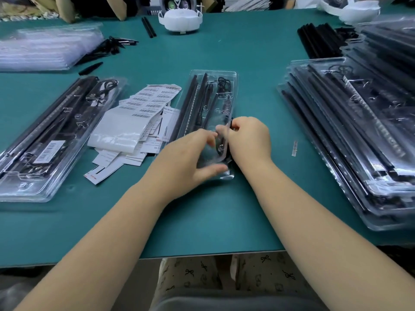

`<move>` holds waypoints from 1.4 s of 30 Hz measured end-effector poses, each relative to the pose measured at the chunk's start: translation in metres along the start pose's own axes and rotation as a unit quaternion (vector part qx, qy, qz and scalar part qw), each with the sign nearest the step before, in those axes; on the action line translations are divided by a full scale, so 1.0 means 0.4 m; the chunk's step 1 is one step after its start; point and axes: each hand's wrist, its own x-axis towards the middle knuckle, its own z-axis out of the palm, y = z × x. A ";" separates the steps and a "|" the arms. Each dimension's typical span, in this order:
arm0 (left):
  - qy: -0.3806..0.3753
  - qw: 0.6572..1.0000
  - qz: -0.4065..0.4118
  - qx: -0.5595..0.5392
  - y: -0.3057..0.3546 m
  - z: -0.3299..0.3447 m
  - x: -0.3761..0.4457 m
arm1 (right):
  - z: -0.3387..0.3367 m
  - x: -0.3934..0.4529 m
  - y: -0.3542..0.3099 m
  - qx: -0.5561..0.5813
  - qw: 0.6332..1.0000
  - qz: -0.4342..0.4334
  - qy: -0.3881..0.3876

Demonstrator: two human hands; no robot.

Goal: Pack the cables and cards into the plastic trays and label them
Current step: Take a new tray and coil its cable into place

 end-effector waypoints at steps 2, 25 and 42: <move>0.023 1.000 -0.004 -0.005 -0.001 -0.001 0.000 | -0.008 -0.001 0.008 -0.082 0.994 -0.046 -0.056; -0.053 0.998 0.039 0.018 -0.030 -0.011 0.004 | -0.083 0.023 0.076 -0.028 0.978 -0.070 -0.193; -0.125 0.989 0.041 0.062 -0.038 -0.012 0.003 | -0.078 0.016 0.054 0.093 0.982 0.007 -0.161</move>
